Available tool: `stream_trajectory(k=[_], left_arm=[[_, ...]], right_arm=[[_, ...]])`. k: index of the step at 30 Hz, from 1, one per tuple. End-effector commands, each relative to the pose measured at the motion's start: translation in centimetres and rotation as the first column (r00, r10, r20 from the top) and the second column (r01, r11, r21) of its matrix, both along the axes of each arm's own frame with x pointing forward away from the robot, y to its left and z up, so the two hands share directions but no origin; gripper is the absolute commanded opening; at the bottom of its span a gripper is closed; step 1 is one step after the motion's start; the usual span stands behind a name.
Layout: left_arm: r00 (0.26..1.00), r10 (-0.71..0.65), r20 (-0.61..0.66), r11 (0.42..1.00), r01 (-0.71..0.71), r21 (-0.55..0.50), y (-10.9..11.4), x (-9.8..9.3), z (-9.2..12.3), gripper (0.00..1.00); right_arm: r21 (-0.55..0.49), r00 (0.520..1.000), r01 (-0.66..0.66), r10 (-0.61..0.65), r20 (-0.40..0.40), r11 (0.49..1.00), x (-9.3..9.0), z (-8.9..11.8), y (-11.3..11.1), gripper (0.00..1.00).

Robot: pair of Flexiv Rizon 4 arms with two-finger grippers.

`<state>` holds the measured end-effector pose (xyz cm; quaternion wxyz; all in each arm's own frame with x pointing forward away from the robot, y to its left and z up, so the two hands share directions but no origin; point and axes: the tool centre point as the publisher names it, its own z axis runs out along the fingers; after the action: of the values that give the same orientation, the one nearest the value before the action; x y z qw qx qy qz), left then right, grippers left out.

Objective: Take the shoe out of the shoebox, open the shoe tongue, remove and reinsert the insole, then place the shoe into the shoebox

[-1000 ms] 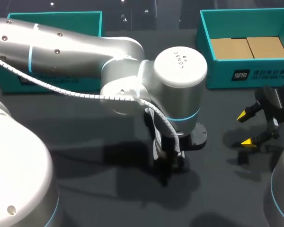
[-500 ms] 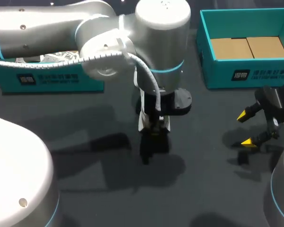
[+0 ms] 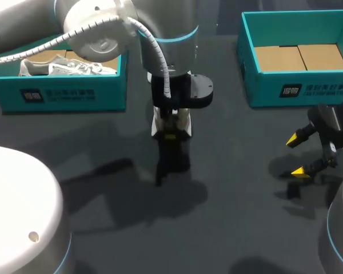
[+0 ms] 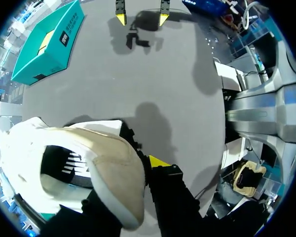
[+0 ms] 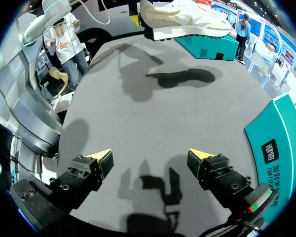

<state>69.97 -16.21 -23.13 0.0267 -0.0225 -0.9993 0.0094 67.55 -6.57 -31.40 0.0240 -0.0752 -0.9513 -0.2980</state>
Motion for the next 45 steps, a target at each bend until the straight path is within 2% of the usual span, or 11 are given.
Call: stream_trajectory(k=[1, 4, 7, 15, 19, 35, 39, 45], left_arm=[[1.0, -0.005, 0.003, 1.0, 0.005, -0.014, 0.6, -0.4, 0.4, 0.0], [1.0, -0.024, 0.012, 0.999, 0.024, -0.028, 1.7, 0.1, 2.0, 0.0], [1.0, -0.028, 0.009, 0.999, 0.028, -0.033, 3.4, 1.5, 3.4, 0.0], [0.999, 0.012, -0.036, 0.998, -0.014, -0.059, 8.8, 7.0, 6.7, 0.0], [0.998, -0.053, 0.02, 0.998, 0.052, 0.021, 11.7, 10.2, 7.9, 0.0], [0.999, -0.049, 0.022, 0.999, 0.049, 0.024, 11.7, 10.6, 7.9, 0.0], [0.999, -0.022, 0.033, 0.999, 0.02, 0.037, 14.0, 13.5, 8.1, 0.0], [0.997, 0.072, 0.029, 0.997, -0.073, 0.035, 19.8, 19.5, 8.8, 0.0]], right_arm=[[-0.001, 1.0, 0.0, 0.0, 0.001, 1.0, -0.1, 0.0, 0.0, 1.0], [-0.001, 1.0, 0.0, 0.0, 0.001, 1.0, -0.1, 0.0, 0.0, 1.0], [-0.001, 1.0, 0.0, 0.0, 0.001, 1.0, -0.1, 0.0, 0.0, 1.0], [-0.001, 1.0, 0.0, 0.0, 0.001, 1.0, -0.1, 0.0, 0.0, 1.0], [-0.001, 1.0, 0.0, 0.0, 0.001, 1.0, -0.1, 0.0, 0.0, 1.0], [-0.001, 1.0, 0.0, 0.0, 0.001, 1.0, -0.1, 0.0, 0.0, 1.0], [-0.001, 1.0, 0.0, 0.0, 0.001, 1.0, -0.1, 0.0, 0.0, 1.0], [-0.001, 1.0, 0.0, 0.0, 0.001, 1.0, -0.1, 0.0, 0.0, 1.0]])
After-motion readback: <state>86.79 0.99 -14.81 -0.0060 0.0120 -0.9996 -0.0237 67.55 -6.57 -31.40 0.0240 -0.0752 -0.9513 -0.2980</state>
